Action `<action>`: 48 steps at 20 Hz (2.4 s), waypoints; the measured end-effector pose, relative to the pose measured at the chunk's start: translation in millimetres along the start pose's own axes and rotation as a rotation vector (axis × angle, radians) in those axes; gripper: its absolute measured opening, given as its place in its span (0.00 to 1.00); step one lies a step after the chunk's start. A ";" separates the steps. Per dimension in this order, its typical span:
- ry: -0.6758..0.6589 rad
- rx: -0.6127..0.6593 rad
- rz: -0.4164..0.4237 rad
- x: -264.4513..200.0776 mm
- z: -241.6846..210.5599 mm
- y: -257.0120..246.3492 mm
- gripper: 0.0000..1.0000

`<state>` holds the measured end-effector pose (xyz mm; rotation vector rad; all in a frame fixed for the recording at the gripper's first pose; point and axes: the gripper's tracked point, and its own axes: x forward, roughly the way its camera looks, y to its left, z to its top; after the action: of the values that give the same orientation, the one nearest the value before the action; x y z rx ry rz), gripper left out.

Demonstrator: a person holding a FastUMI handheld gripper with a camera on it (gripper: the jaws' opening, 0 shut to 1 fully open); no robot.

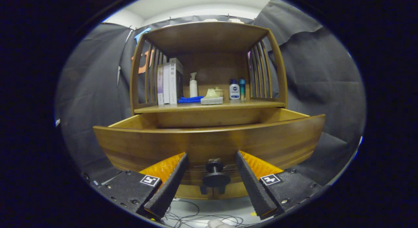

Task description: Pull open the drawer, take out the items inside it, and place them on the countertop above the cabinet.

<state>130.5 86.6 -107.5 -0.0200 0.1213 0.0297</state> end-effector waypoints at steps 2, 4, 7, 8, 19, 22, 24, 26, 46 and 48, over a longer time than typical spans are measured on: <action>-0.012 -0.018 -0.007 15.7 6.4 1.2 0.97; -0.013 -0.036 -0.021 31.1 9.1 2.5 0.97; -0.016 -0.054 -0.039 53.5 14.2 5.9 0.97; -0.017 -0.050 -0.042 59.3 15.2 7.3 0.97; -0.005 -0.070 -0.045 126.0 28.2 6.8 0.98; 0.001 -0.089 -0.048 139.5 28.6 5.4 0.98; 0.012 -0.119 -0.049 147.2 28.7 4.9 0.98; 0.019 -0.116 -0.046 150.2 28.7 4.8 0.98; -0.032 -0.048 0.006 -39.1 65.7 -27.4 0.98; -0.034 -0.043 0.011 -81.6 58.3 -34.2 0.98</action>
<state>57.6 51.3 -39.1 -0.0618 0.0872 0.0436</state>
